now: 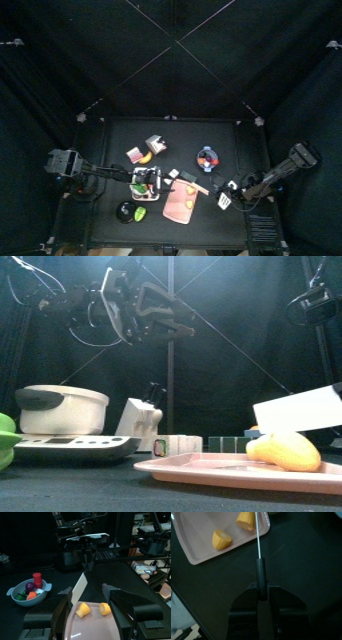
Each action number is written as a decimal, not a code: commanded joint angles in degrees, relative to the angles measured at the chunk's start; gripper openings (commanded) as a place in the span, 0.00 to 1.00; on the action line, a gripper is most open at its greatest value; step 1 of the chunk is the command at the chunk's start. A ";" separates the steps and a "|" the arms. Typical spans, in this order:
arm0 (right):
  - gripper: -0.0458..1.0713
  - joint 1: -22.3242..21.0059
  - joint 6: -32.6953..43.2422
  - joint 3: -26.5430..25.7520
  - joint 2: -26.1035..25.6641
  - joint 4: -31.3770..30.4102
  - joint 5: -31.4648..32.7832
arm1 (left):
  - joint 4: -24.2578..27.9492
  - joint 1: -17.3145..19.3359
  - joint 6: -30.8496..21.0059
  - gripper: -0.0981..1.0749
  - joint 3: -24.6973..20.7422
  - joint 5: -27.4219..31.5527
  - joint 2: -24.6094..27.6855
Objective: Cut corn and place cleaver down
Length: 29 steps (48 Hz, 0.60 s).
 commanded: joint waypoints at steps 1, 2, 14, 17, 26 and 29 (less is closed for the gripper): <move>0.34 0.70 0.18 -0.35 -1.67 1.93 1.14 | -0.09 0.09 0.00 0.83 0.00 -0.79 -1.41; 0.34 0.79 0.18 -0.35 -1.67 2.29 1.32 | -0.09 0.09 0.00 0.83 0.18 -0.88 -1.41; 0.42 0.79 0.09 -0.18 -0.44 4.04 1.76 | -0.18 0.09 0.09 0.83 2.29 -1.05 -3.34; 0.47 0.79 0.09 -0.18 -0.18 4.13 1.85 | -0.18 0.18 0.09 0.83 3.16 -1.23 -4.31; 0.64 0.70 0.09 0.00 0.26 4.31 1.85 | -0.18 0.35 0.00 0.83 5.54 -3.08 -6.59; 0.68 0.62 0.09 0.00 0.44 4.48 1.85 | -0.26 0.26 0.00 0.83 6.15 -4.04 -7.03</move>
